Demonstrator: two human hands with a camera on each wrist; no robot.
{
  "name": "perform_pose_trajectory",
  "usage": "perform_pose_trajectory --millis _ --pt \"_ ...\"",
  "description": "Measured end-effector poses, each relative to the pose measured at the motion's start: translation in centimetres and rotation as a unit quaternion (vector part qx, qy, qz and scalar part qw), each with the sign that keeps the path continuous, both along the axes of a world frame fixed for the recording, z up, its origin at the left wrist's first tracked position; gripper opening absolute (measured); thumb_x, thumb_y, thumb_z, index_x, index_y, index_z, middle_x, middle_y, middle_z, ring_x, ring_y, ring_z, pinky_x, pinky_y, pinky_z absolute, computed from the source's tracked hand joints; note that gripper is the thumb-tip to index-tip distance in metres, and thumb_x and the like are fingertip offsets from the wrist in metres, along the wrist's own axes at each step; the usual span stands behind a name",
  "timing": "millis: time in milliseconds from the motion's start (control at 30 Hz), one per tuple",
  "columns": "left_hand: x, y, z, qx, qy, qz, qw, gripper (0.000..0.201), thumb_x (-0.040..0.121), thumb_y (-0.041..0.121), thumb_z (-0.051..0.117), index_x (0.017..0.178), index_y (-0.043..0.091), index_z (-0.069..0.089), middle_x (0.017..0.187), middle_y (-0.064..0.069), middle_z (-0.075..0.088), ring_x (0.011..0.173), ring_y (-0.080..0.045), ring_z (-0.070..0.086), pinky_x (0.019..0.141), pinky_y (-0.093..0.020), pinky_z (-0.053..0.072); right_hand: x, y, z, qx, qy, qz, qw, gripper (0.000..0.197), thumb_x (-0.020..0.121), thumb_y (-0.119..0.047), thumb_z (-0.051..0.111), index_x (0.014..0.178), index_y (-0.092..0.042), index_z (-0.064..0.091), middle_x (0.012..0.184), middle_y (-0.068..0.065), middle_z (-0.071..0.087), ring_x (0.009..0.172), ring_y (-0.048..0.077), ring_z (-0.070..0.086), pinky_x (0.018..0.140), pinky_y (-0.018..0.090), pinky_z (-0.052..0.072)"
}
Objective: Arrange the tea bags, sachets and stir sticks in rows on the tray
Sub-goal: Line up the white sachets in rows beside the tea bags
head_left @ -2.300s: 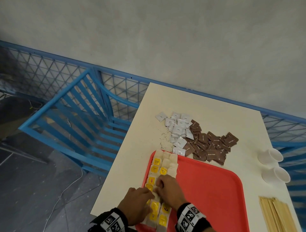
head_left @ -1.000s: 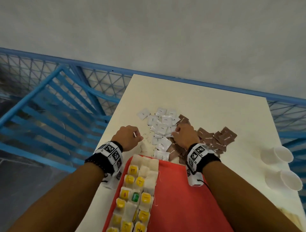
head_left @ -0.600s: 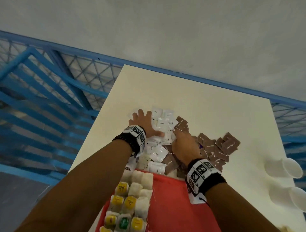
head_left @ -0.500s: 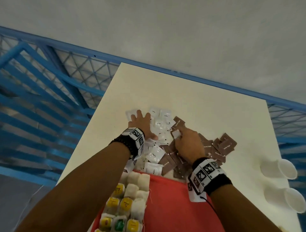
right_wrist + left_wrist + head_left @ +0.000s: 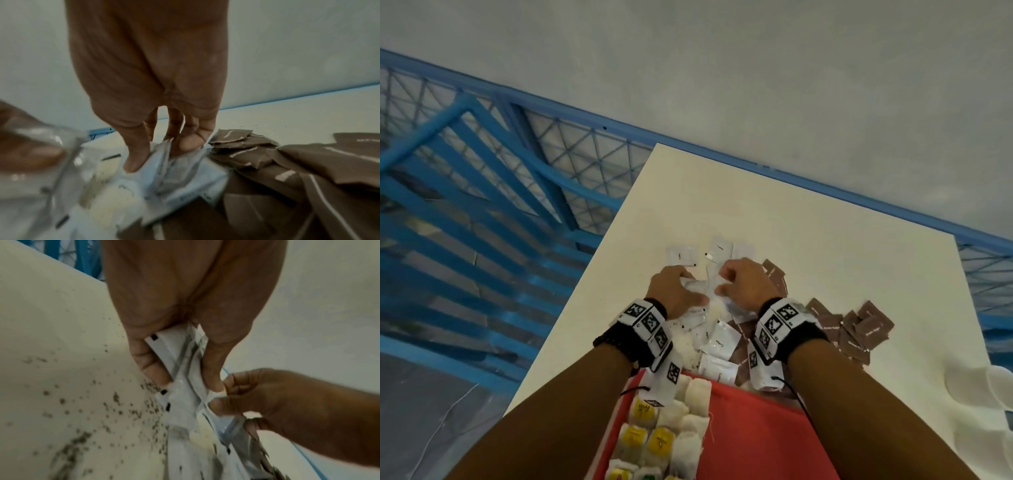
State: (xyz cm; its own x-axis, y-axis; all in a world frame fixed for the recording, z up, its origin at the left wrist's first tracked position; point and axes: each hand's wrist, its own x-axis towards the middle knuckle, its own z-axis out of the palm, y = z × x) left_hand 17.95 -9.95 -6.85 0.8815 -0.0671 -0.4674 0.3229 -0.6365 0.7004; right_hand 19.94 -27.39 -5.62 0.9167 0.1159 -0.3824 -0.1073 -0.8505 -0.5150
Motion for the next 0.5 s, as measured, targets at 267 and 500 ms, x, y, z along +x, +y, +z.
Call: perform_pose_trajectory --millis 267,500 --pt "-0.4 4.3 2.2 -0.228 0.046 0.152 0.961 0.032 0.074 0.006 0.085 0.092 0.01 0.059 0.094 -0.009 0.064 0.083 -0.022 0.063 0.064 -0.038 0.06 0.1 -0.1 1.2 0.087 0.042 -0.1 0.99 0.037 0.08 -0.016 0.08 0.11 -0.017 0.06 0.088 -0.009 0.056 0.079 0.011 0.057 0.061 0.017 0.043" --pt "-1.7 5.7 2.9 -0.288 0.095 0.164 0.939 0.033 0.08 0.002 0.079 0.109 0.007 0.064 0.103 -0.01 0.068 0.085 -0.023 0.069 0.057 -0.031 0.059 0.3 2.4 0.1 0.044 0.098 -0.096 0.99 0.063 0.076 -0.014 0.083 0.123 -0.014 0.04 0.11 0.014 0.064 0.076 0.027 0.064 0.062 0.035 0.055"
